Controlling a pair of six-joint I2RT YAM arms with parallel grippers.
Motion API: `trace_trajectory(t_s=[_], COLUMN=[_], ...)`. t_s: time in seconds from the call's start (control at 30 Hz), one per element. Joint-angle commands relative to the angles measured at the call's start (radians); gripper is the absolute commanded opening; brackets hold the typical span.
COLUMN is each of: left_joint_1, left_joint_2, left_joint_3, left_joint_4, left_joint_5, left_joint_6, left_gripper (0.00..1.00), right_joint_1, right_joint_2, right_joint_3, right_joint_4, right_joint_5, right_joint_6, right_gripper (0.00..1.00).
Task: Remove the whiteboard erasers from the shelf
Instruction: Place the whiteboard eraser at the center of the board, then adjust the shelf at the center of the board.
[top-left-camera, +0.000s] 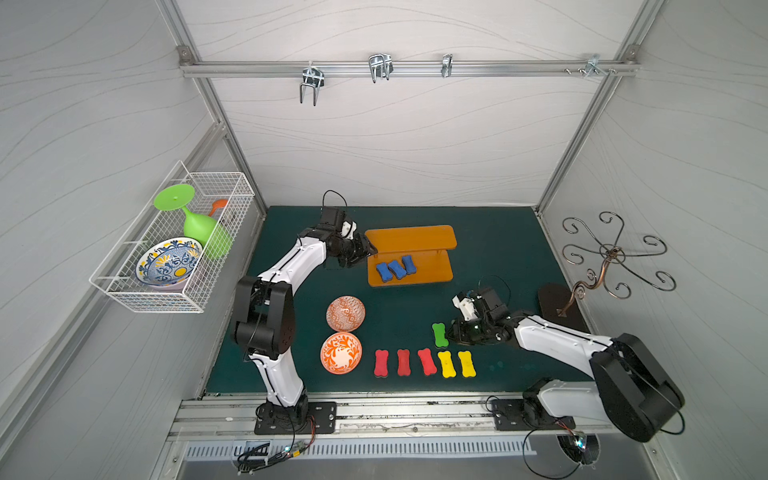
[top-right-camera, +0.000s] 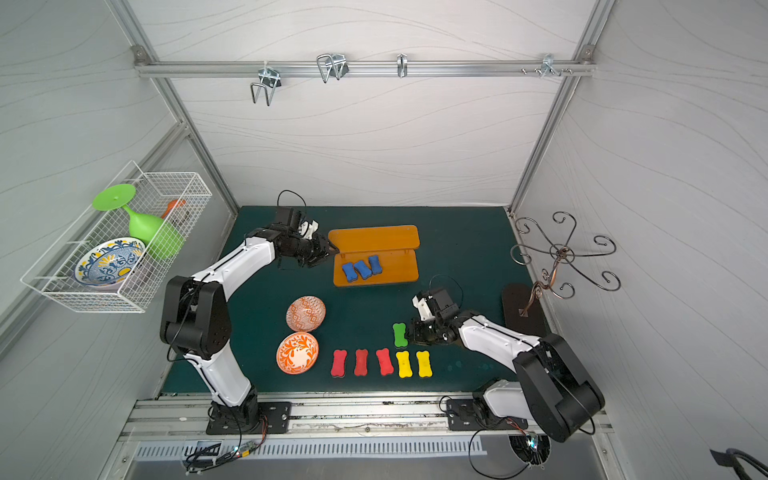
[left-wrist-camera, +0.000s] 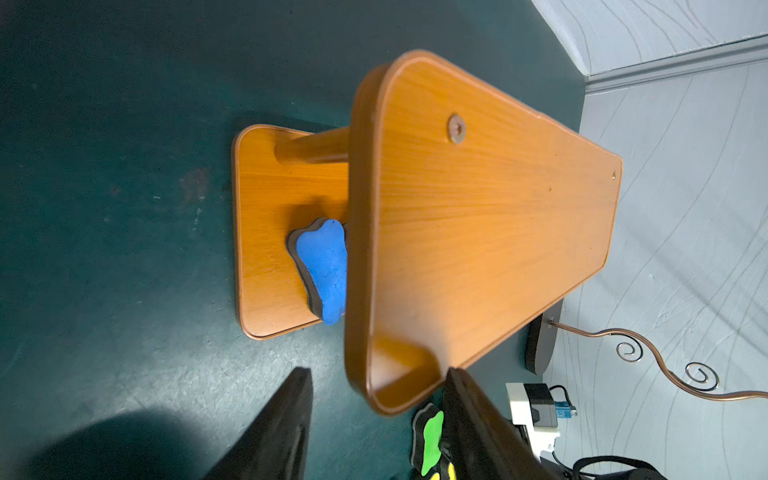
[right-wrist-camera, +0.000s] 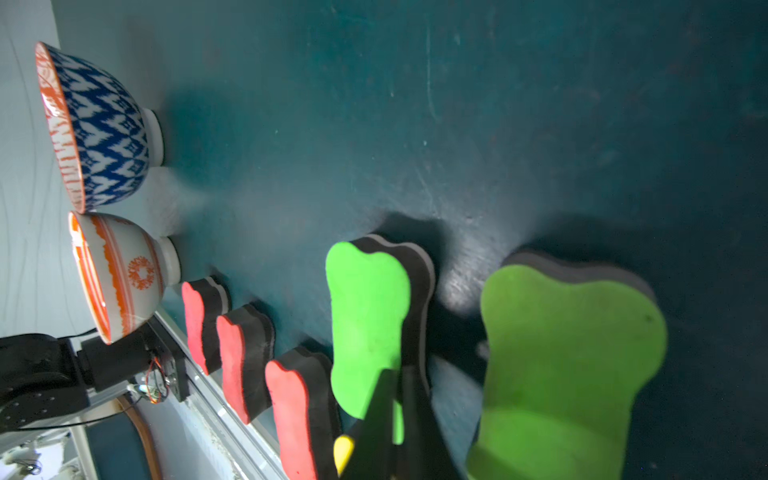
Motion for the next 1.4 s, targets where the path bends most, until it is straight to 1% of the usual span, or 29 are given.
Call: trace_trajectory(t_s=[0.0, 0.1, 0.23, 0.4, 0.7, 0.9, 0.97, 1.0, 1.07, 1.13, 1.2, 1.27, 1.3, 1.37], left_joint_1=[0.005, 0.001, -0.010, -0.037, -0.067, -0.099, -0.091, -0.078, -0.033, 0.016, 0.047, 0.051, 0.050, 0.051], left_joint_2=[-0.031, -0.040, -0.036, -0.041, -0.049, -0.060, -0.097, -0.134, -0.191, -0.199, -0.177, -0.145, -0.117, -0.048], left_joint_3=[-0.011, -0.029, -0.029, -0.028, -0.013, -0.009, -0.020, -0.043, -0.075, -0.064, -0.043, -0.021, -0.004, 0.039], left_joint_4=[0.036, 0.050, 0.050, 0.043, 0.018, 0.026, 0.038, 0.064, 0.092, 0.068, 0.049, 0.047, 0.050, 0.045], left_joint_5=[0.002, 0.001, 0.000, -0.007, -0.018, -0.014, -0.023, -0.039, -0.072, -0.093, -0.088, -0.110, -0.108, -0.079], left_joint_6=[0.002, -0.002, -0.004, -0.010, -0.004, -0.014, -0.024, -0.033, -0.044, -0.039, -0.043, -0.033, -0.030, -0.029], left_gripper=[0.54, 0.53, 0.51, 0.47, 0.46, 0.46, 0.45, 0.46, 0.53, 0.59, 0.62, 0.67, 0.69, 0.71], right_joint_1=[0.008, 0.007, -0.014, -0.092, -0.235, -0.322, -0.340, -0.343, -0.343, -0.343, -0.348, -0.358, -0.364, -0.369], right_joint_2=[-0.048, -0.060, -0.070, -0.016, 0.171, 0.231, 0.239, 0.239, 0.245, 0.255, 0.260, 0.259, 0.257, 0.257], right_joint_3=[0.019, 0.052, 0.103, 0.173, 0.387, 0.419, 0.419, 0.417, 0.422, 0.429, 0.439, 0.446, 0.449, 0.460], right_joint_4=[-0.009, -0.043, -0.051, 0.016, 0.095, 0.178, 0.210, 0.227, 0.247, 0.254, 0.244, 0.236, 0.236, 0.230], right_joint_5=[0.015, 0.015, -0.003, -0.062, -0.164, -0.201, -0.191, -0.184, -0.175, -0.169, -0.159, -0.140, -0.135, -0.126], right_joint_6=[0.009, -0.002, -0.010, -0.009, -0.016, 0.039, 0.077, 0.094, 0.119, 0.140, 0.144, 0.149, 0.153, 0.156], right_gripper=[0.31, 0.37, 0.41, 0.41, 0.41, 0.41, 0.41, 0.41, 0.41, 0.42, 0.43, 0.46, 0.48, 0.51])
